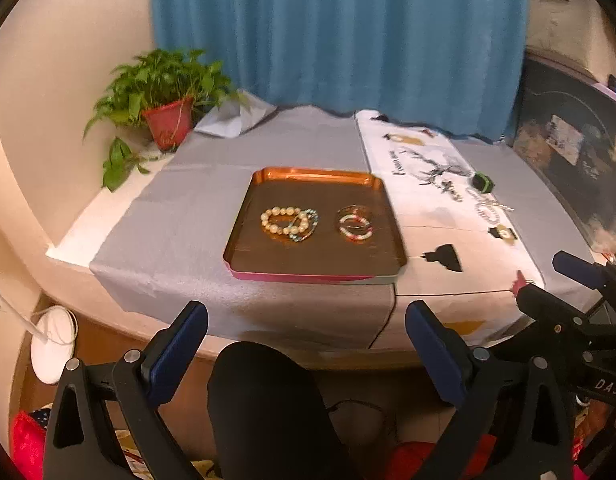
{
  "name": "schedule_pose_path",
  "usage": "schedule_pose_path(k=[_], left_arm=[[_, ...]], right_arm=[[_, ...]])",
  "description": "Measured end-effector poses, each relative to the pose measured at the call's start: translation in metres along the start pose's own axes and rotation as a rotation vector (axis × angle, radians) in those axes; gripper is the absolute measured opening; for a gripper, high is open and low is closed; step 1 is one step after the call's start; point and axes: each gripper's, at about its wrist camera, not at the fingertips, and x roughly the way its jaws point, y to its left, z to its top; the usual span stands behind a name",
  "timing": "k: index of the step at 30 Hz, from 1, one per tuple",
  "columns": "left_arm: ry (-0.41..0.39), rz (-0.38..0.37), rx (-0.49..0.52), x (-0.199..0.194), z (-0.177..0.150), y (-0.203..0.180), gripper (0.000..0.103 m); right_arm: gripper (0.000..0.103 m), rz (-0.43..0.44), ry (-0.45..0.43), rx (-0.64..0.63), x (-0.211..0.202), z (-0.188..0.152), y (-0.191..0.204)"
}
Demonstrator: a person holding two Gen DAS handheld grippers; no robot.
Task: Organize jewelry
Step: 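Move both tools back toward the remaining jewelry on the runner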
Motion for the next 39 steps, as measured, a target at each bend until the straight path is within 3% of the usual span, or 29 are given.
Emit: schedule_pose_path(k=[16, 29, 39], left_arm=[[-0.075, -0.025, 0.065, -0.044, -0.006, -0.038, 0.102], [-0.026, -0.022, 0.098, -0.019, 0.005, -0.056, 0.102], [0.037, -0.061, 0.108, 0.028, 0.031, -0.081, 0.102]], right_arm=[[0.086, -0.037, -0.114, 0.026, -0.068, -0.017, -0.013], [0.087, -0.034, -0.084, 0.088, -0.054, -0.022, -0.039], [0.087, -0.078, -0.059, 0.147, -0.033, -0.020, -0.083]])
